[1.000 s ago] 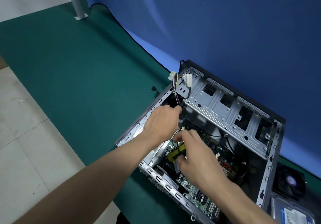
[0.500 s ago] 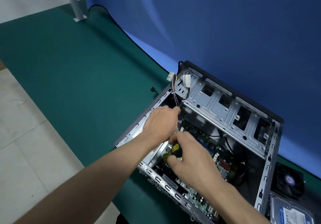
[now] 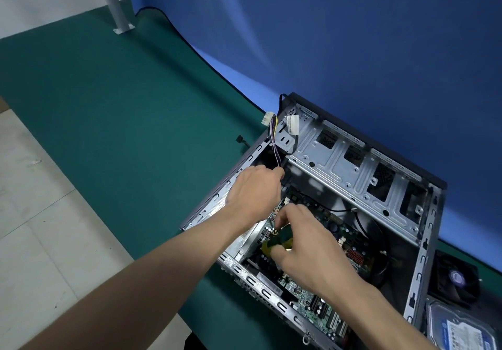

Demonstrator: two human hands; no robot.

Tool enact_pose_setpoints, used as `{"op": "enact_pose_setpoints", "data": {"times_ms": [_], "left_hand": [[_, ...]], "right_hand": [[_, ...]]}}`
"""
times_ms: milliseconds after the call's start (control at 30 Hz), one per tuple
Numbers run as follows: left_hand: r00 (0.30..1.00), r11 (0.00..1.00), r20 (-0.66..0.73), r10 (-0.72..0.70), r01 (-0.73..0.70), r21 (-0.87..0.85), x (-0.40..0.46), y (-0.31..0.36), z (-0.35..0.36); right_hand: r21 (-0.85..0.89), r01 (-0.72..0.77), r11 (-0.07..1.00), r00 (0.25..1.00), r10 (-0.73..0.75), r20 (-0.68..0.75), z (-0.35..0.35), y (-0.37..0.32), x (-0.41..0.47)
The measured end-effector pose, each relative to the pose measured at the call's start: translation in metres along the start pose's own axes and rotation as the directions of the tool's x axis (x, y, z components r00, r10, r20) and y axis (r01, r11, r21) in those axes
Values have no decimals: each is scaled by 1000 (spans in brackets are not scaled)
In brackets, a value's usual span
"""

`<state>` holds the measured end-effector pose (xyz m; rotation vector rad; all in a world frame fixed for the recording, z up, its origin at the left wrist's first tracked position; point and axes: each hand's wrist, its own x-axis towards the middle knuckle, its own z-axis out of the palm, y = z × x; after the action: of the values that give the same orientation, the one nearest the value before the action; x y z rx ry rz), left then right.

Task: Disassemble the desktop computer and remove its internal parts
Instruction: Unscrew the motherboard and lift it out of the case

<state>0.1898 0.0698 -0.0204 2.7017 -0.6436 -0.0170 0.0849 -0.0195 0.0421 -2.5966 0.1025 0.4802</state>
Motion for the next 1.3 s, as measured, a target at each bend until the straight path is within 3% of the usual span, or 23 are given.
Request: {"op": "enact_pose_setpoints", "data": {"times_ms": [100, 333, 500, 600, 733, 833, 1067, 1167, 1300], "left_hand": [[1000, 1000, 11, -11, 11, -7, 0, 0, 0], [1000, 1000, 15, 1, -1, 1, 0, -1, 1], [1000, 1000, 15, -5, 5, 2, 1, -1, 2], [1000, 1000, 15, -8, 8, 2, 1, -1, 2], [1000, 1000, 10, -13, 13, 11, 1, 0, 2], [1000, 1000, 9, -7, 7, 14, 1, 0, 2], [1000, 1000, -9, 13, -13, -4, 0, 0, 0], [1000, 1000, -5, 17, -17, 3, 1, 0, 0], [1000, 1000, -5, 5, -5, -6, 0, 0, -1]], "right_hand": [[-49, -16, 999, 997, 12, -73, 2, 1, 1], [-67, -21, 998, 998, 17, -60, 2, 2, 3], [26, 50, 998, 999, -51, 16, 3, 6, 4], [20, 25, 999, 999, -24, -47, 1, 4, 4], [59, 49, 997, 998, -51, 26, 4, 4, 4], [127, 2, 992, 1000, 1, -22, 2, 4, 6], [126, -39, 991, 999, 43, -26, 1, 11, 9], [80, -29, 996, 993, 37, -108, 2, 11, 9], [104, -15, 994, 999, 20, -50, 3, 11, 12]]}}
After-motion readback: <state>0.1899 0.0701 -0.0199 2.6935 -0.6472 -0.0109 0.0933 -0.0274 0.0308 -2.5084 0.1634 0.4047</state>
